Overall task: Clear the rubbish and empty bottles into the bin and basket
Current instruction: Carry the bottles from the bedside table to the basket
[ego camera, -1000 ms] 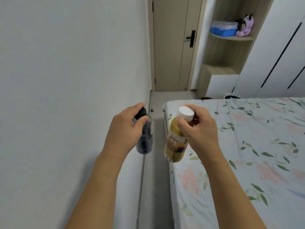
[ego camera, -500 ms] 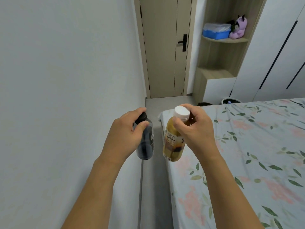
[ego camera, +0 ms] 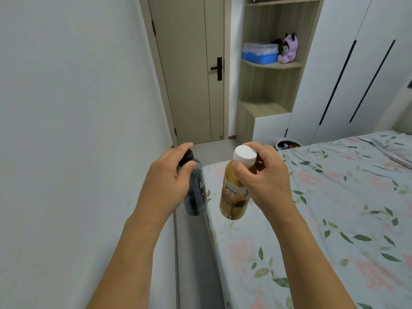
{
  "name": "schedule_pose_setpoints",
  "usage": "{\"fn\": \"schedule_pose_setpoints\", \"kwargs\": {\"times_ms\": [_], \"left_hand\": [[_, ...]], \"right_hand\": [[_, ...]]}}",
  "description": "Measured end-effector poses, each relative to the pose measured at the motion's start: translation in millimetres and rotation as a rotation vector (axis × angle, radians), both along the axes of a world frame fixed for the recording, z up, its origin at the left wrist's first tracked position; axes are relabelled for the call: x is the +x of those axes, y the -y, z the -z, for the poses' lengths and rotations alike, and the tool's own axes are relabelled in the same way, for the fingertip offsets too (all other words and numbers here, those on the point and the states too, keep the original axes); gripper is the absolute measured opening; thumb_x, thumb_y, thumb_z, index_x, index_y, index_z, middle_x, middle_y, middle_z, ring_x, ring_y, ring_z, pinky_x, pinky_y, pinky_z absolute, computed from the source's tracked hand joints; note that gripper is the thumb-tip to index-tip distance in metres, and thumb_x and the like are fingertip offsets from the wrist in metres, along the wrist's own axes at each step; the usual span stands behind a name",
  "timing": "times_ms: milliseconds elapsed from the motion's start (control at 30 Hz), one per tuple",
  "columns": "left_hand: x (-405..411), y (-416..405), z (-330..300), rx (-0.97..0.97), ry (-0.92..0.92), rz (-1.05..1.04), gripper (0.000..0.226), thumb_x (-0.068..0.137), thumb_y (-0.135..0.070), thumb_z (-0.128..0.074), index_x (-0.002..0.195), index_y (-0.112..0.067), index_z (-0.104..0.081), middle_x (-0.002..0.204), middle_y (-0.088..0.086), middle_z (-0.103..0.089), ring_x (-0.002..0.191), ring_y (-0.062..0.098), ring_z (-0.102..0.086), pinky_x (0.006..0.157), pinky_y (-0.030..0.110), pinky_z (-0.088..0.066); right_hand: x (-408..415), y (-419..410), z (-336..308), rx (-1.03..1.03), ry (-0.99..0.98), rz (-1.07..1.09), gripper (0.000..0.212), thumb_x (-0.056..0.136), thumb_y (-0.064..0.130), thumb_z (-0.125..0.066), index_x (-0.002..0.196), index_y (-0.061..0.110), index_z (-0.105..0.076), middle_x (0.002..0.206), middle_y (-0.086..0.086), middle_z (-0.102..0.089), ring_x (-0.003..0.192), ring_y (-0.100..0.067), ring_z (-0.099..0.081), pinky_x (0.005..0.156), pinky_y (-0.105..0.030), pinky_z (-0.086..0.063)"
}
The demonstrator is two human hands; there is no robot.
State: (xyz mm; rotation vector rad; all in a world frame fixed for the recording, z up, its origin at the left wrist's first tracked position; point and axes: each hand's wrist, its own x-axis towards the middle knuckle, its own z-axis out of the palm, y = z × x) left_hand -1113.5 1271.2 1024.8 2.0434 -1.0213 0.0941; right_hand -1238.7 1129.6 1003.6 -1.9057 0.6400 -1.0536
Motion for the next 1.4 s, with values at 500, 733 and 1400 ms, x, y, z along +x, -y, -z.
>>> {"fn": "schedule_pose_setpoints", "kwargs": {"times_ms": [500,733,1400], "left_hand": [[132.6,98.1,-0.9,-0.012,0.027,0.016,0.036,0.094,-0.018,-0.057,0.128,-0.03,-0.056,0.115,-0.012,-0.06,0.101,0.001,-0.052,0.078,0.002,-0.036],[221.9,156.5,-6.5,-0.05,0.018,0.067,0.035,0.094,-0.018,-0.057,0.127,-0.03,-0.057,0.112,-0.012,-0.06,0.096,0.005,-0.053,0.077,0.006,-0.038],[446.0,326.8,-4.8,-0.031,0.002,0.147,0.035,0.094,-0.018,-0.056,0.126,-0.033,-0.057,0.112,-0.015,-0.059,0.095,0.0,-0.052,0.078,0.006,-0.039]], "right_hand": [[130.3,99.0,-6.5,0.039,-0.026,-0.032,0.036,0.079,0.024,-0.072,0.11,0.03,-0.055,0.105,0.008,-0.055,0.096,-0.003,-0.054,0.076,-0.013,-0.045],[200.7,146.0,-13.9,0.023,-0.07,0.066,0.038,0.079,0.026,-0.073,0.108,0.036,-0.05,0.104,0.013,-0.052,0.093,0.003,-0.051,0.072,-0.007,-0.04],[414.6,313.7,-14.5,0.052,-0.042,0.116,0.033,0.08,0.025,-0.071,0.108,0.031,-0.056,0.104,0.007,-0.056,0.097,-0.004,-0.054,0.078,-0.019,-0.048]]}}
